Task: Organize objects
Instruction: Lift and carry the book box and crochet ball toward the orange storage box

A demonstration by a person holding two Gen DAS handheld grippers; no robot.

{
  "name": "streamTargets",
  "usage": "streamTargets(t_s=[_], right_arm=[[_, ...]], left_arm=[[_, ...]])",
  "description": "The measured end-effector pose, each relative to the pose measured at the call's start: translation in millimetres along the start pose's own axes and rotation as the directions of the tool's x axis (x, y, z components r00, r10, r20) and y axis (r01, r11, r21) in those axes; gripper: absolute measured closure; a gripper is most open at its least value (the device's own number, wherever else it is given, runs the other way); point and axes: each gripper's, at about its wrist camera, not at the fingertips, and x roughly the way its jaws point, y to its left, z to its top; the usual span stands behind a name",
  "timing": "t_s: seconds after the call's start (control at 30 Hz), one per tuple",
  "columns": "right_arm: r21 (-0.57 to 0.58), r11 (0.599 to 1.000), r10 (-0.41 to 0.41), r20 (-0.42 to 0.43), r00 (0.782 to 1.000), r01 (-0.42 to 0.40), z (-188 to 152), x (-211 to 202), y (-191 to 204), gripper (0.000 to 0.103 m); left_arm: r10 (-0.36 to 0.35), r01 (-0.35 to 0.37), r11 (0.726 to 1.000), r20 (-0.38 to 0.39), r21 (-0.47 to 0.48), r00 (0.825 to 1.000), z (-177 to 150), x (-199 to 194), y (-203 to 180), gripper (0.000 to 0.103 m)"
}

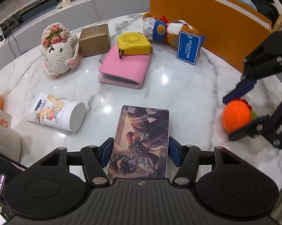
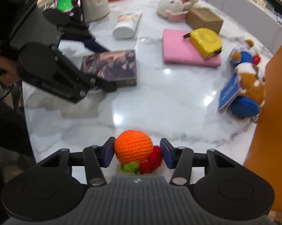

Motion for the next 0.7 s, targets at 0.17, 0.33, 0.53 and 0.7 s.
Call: streamTargets(t_s=[0.17,0.33,0.53,0.7], right_arm=[[0.052,0.996,-0.078,0.053,0.996,0.075,6.7,-2.8,-10.0,0.050],[0.110,0.988,-0.120,0.079,0.990,0.110,11.6,-8.1,-22.6,0.050],[0.129,0.985,-0.131,0.094,0.987,0.118,13.2,-13.1,-26.3,0.050],[0.149,0.981,-0.145,0.116,0.983,0.127,15.0,-18.9,-29.8,0.050]], left_arm=[[0.020,-0.020,1.000,0.006,-0.020,1.000,2.6,1.1,1.6,0.033],[0.039,-0.039,0.999,0.016,-0.029,0.999,9.6,-1.0,2.0,0.033],[0.054,-0.053,0.998,0.039,-0.027,0.998,17.8,-8.8,-1.1,0.034],[0.066,-0.064,0.998,0.056,-0.027,0.996,27.6,-14.1,-4.6,0.034]])
